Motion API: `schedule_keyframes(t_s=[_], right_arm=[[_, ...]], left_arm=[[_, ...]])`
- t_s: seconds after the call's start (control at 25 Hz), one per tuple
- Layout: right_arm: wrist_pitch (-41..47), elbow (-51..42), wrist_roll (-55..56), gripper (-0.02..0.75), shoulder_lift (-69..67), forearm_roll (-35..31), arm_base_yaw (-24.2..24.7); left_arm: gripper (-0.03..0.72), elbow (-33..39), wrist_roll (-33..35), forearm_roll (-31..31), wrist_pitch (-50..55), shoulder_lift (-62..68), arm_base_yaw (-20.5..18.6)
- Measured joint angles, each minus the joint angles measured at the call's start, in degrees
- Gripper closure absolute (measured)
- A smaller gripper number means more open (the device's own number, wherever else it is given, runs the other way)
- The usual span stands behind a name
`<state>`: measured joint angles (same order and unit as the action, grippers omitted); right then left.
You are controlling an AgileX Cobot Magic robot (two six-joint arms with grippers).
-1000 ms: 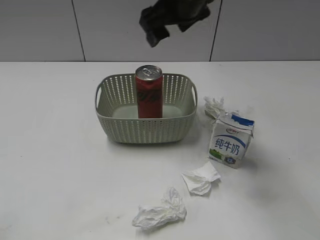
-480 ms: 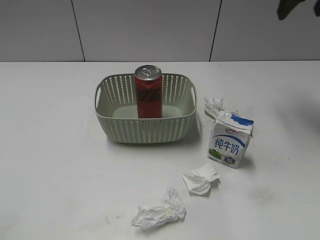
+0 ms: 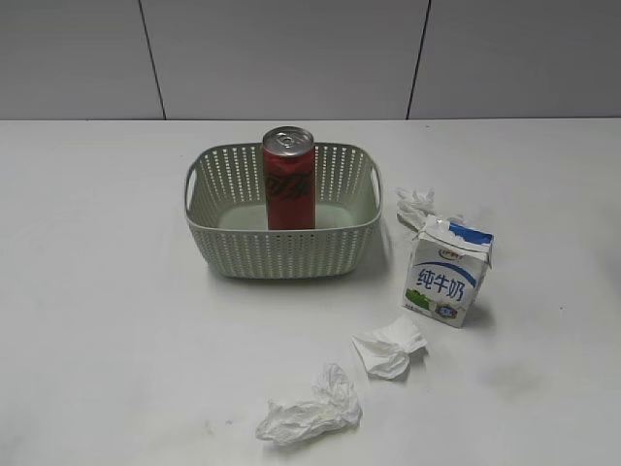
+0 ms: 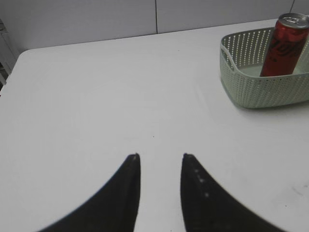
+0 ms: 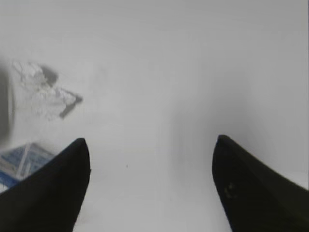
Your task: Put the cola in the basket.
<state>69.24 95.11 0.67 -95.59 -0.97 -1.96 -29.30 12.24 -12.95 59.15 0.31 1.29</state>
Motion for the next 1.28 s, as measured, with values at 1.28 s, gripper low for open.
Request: schedule_keyframes(t_s=[1.28], right_arm=[[-9.2, -65.9, -0.7, 0.147, 85.3, 0.0, 0.0]], left_arm=[[0.458, 0.0, 0.0, 0.0, 0.0, 0.0, 0.0]])
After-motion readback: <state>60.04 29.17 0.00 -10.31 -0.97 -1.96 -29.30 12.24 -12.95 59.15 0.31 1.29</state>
